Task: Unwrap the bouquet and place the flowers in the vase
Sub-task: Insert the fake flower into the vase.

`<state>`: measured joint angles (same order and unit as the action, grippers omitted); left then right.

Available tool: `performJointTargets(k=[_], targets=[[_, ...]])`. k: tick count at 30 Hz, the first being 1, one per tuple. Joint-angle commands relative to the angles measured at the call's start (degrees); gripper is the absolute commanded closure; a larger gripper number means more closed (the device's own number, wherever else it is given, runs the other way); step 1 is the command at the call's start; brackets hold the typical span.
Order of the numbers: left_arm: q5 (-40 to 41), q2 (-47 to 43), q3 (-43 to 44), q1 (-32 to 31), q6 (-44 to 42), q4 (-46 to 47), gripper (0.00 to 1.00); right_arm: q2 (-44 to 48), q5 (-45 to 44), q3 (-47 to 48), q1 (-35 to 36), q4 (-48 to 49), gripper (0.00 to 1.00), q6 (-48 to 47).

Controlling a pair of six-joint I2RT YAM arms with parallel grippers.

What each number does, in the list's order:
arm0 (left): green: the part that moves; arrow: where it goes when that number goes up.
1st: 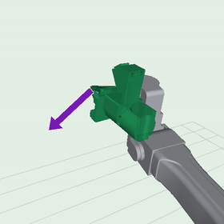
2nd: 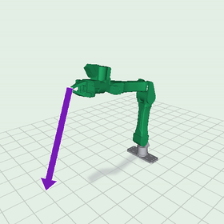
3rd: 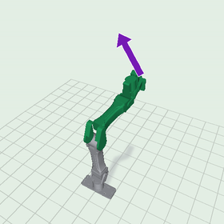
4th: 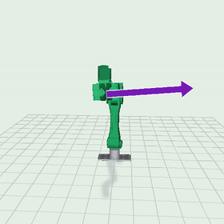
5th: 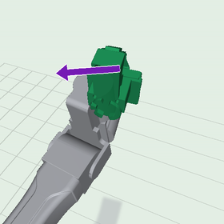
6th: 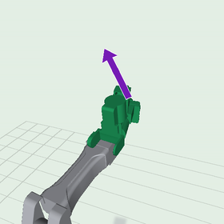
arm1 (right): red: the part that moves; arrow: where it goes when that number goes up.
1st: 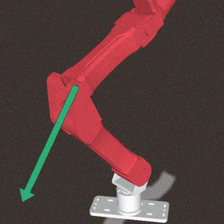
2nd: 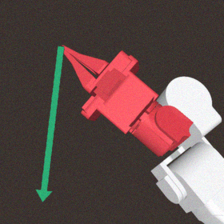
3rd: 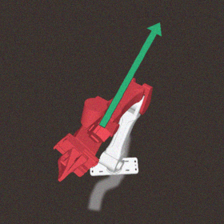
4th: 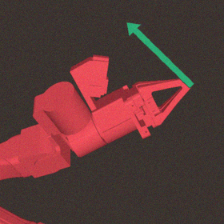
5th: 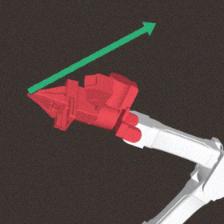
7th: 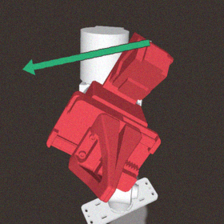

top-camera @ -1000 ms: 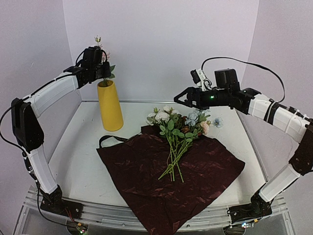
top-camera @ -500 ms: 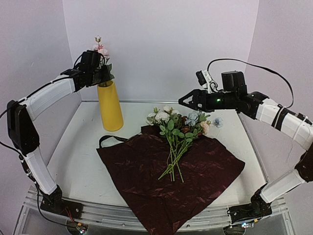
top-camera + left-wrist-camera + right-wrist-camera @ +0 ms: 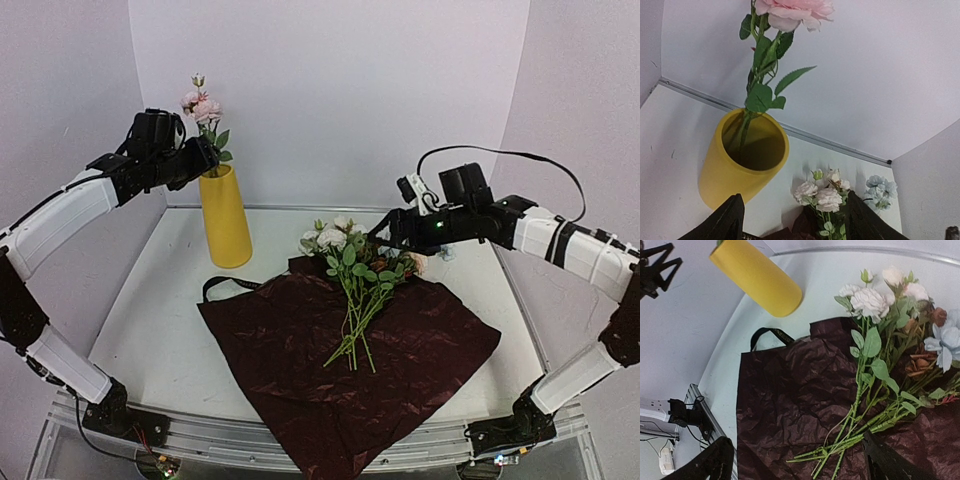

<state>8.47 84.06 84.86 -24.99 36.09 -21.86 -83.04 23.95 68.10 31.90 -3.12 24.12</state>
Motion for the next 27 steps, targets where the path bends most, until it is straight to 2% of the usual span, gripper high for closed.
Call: performJointTargets(k=[1,6,9,14,20,27], targets=[[-9.0,-1.9,-0.2,0.3,2.8,-4.0,0.30,-4.4,-2.0,-0.6,0.1,-5.1,0.15,1.7],[-18.0,-2.0,-1.1,-0.5,4.7,-9.0,0.32,-11.0,-1.8,0.9,-0.2,-6.9,0.30,3.4],[-19.3,-3.2,-3.6,-2.9,5.5,-9.4,0.32,-14.6,-1.7,1.5,-0.4,-7.4,0.39,4.9],[-18.9,-2.8,-6.4,-10.0,6.2,-9.4,0.32,-19.4,-0.1,1.5,-0.5,-7.3,0.43,7.6],[-22.0,4.4,-6.5,-17.8,7.8,-9.3,0.31,-23.4,-0.8,-0.2,-0.5,-6.6,0.58,11.7],[-21.4,14.4,-2.8,-25.8,5.8,-9.0,0.32,-24.8,0.7,-3.3,-0.5,0.5,0.65,16.5]])
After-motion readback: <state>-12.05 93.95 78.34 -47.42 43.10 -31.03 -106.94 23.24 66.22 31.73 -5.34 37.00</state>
